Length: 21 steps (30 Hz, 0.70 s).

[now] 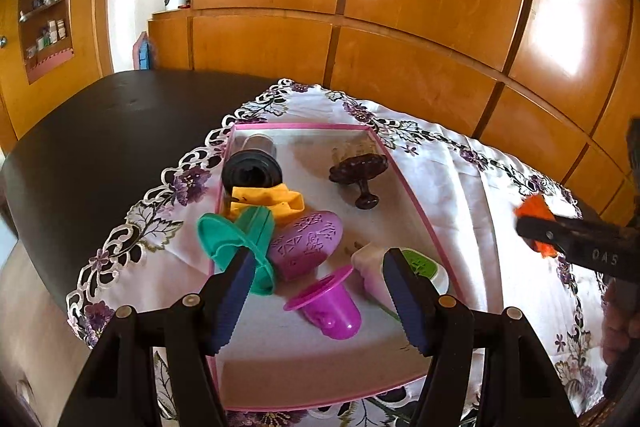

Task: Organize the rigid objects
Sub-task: 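Carry the orange cubes into the tray and open the right gripper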

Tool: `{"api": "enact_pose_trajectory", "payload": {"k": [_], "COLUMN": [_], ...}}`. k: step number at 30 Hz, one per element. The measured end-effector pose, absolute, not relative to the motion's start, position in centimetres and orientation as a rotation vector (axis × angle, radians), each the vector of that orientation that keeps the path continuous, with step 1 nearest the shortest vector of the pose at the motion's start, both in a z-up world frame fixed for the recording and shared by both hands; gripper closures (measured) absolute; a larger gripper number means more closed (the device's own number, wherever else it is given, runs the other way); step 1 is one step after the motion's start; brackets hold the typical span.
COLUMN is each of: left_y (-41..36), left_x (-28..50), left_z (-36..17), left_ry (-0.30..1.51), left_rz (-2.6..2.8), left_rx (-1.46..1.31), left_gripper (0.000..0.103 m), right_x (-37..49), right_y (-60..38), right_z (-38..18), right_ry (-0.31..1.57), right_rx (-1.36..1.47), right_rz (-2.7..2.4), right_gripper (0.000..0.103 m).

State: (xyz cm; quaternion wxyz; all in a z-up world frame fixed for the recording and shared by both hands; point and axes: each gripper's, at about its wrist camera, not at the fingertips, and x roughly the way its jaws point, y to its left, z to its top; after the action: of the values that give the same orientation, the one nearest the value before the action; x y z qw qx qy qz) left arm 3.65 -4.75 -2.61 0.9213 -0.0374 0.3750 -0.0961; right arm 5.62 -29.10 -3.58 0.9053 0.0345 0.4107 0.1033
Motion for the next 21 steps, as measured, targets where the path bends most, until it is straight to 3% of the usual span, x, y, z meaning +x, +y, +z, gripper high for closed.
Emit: {"api": "enact_pose_trajectory", "payload": {"k": [11, 21], "left_y": [-2.3, -1.9], "left_x": [4.2, 4.6], "left_z": [-2.7, -3.2], "left_ry": [0.766, 0.780], "left_rz": [-0.133, -0.120], "left_rx": [-0.129, -0.137], "left_gripper": [0.036, 0.036], "right_x": [10.7, 12.5], "right_y": [-20.0, -18.2], "right_z": [-4.7, -8.2], "right_ry": [0.850, 0.946], "right_rx": [0.042, 0.028], "right_rz": [0.360, 0.362], "right_gripper": [0.059, 0.057]}}
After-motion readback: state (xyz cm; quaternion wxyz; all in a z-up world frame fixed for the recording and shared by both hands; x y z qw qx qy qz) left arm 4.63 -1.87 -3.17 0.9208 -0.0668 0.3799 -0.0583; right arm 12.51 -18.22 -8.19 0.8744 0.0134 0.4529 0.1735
